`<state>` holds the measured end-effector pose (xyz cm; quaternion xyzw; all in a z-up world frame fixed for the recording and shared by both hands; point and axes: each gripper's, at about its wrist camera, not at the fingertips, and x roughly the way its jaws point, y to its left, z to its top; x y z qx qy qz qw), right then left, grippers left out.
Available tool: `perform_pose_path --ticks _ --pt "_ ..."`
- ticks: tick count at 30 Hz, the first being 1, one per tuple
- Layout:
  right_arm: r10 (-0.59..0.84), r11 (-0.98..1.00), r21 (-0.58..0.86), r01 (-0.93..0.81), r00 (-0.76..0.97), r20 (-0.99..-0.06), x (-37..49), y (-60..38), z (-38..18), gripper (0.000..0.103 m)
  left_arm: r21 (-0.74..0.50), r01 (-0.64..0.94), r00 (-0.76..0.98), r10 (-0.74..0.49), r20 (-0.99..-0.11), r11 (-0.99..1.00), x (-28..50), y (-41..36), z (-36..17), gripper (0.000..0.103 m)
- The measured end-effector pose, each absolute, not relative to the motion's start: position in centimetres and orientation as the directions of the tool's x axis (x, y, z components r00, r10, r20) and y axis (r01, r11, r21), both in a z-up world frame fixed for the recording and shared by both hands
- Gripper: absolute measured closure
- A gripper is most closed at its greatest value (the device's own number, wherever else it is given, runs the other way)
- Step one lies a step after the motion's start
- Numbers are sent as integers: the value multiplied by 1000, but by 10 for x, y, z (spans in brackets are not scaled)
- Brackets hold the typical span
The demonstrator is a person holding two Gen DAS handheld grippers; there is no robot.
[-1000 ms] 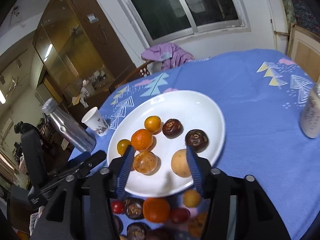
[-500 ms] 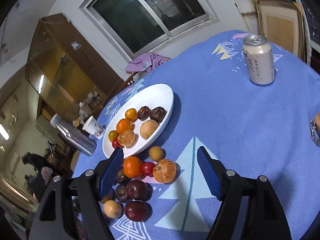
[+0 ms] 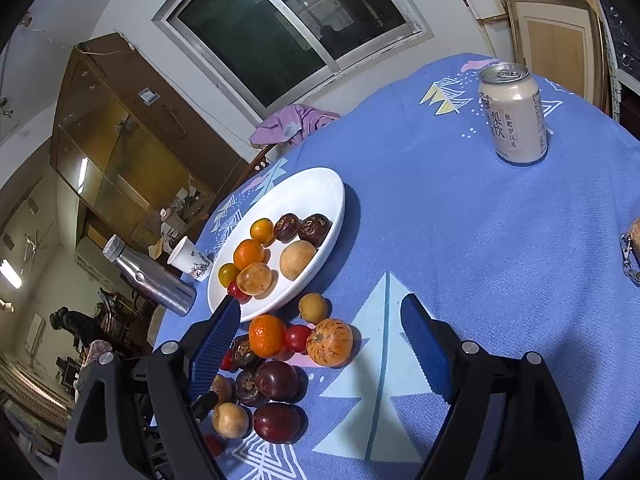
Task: Organize fruits
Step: 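Move both open grippers back above the remaining fruit pile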
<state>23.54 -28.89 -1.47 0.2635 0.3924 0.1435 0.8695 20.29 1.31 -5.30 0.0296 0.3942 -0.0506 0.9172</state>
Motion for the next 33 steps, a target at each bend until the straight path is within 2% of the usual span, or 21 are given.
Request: perform_pose_path --ticks 4,7,12,19,23,28,33 --pt "453 819 572 -33 648 -612 236 -290 -17 19 49 92 682 -27 -731 995 205 17 -55 4" --pt "452 818 575 -26 647 -614 238 -291 -18 19 1 81 683 -55 -728 997 205 35 -52 4" --pt "459 808 588 -23 651 -605 237 -294 -17 19 19 -60 740 57 -671 998 192 69 -38 4" --pt "463 807 589 -28 649 -603 237 -293 -16 18 -62 -183 727 93 -680 981 186 108 -39 4" --pt "460 808 589 -25 651 -604 237 -294 -16 17 -83 -144 763 57 -644 986 175 101 -32 4" --pt "456 810 586 -20 648 -610 238 -293 -18 17 -24 -12 764 -7 -645 1000 168 68 -35 4" --pt "457 810 586 -18 646 -611 238 -294 -18 17 -30 100 782 -97 -616 995 159 51 -31 4"
